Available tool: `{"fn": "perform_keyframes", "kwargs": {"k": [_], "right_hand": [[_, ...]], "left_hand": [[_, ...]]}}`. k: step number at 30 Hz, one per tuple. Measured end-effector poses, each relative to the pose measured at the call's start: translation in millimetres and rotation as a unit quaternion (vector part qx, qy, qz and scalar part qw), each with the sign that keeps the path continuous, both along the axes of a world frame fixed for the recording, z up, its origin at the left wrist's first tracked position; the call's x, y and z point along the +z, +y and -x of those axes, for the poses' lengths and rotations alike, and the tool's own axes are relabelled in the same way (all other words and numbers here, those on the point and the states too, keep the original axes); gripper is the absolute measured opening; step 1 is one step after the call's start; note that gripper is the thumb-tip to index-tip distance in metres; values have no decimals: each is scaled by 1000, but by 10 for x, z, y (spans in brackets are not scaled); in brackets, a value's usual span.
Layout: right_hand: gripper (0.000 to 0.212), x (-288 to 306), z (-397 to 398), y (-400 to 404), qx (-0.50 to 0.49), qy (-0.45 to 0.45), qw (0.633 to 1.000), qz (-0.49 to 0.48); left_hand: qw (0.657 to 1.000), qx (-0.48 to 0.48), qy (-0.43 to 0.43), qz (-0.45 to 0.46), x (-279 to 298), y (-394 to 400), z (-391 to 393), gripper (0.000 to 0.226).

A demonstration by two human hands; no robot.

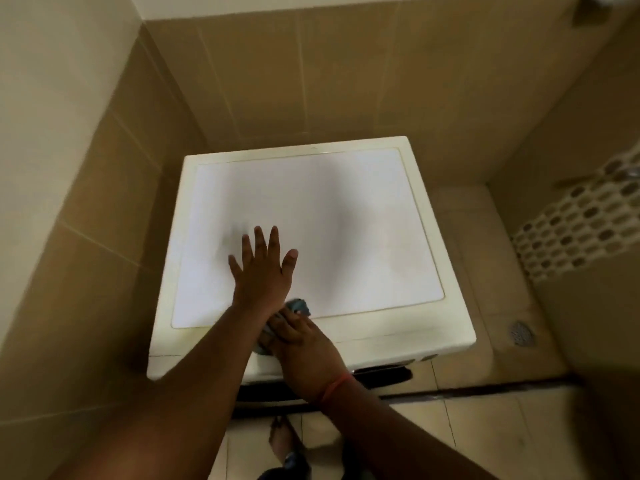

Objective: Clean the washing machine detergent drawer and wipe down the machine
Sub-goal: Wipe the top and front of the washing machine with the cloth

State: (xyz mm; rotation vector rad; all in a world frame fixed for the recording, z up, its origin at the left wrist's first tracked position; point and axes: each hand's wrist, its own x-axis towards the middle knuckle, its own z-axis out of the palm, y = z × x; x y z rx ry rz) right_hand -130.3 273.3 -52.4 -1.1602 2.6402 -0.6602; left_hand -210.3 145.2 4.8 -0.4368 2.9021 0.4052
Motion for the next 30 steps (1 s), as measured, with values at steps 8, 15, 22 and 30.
{"fn": "perform_keyframes", "kwargs": {"k": [8, 15, 22, 30], "right_hand": [[49, 141, -100, 758, -288, 34, 956, -47], [57, 117, -469, 438, -139, 71, 987, -46], [41, 240, -213, 1186, -432, 90, 897, 6], [50, 107, -84, 1613, -361, 65, 930, -28]], "left_hand": [[994, -104, -2, 35, -111, -14, 133, 83], [981, -190, 22, 22, -63, 171, 280, 81], [971, -232, 47, 27, -3, 285, 354, 80], [958, -281, 45, 42, -28, 642, 318, 78]]}}
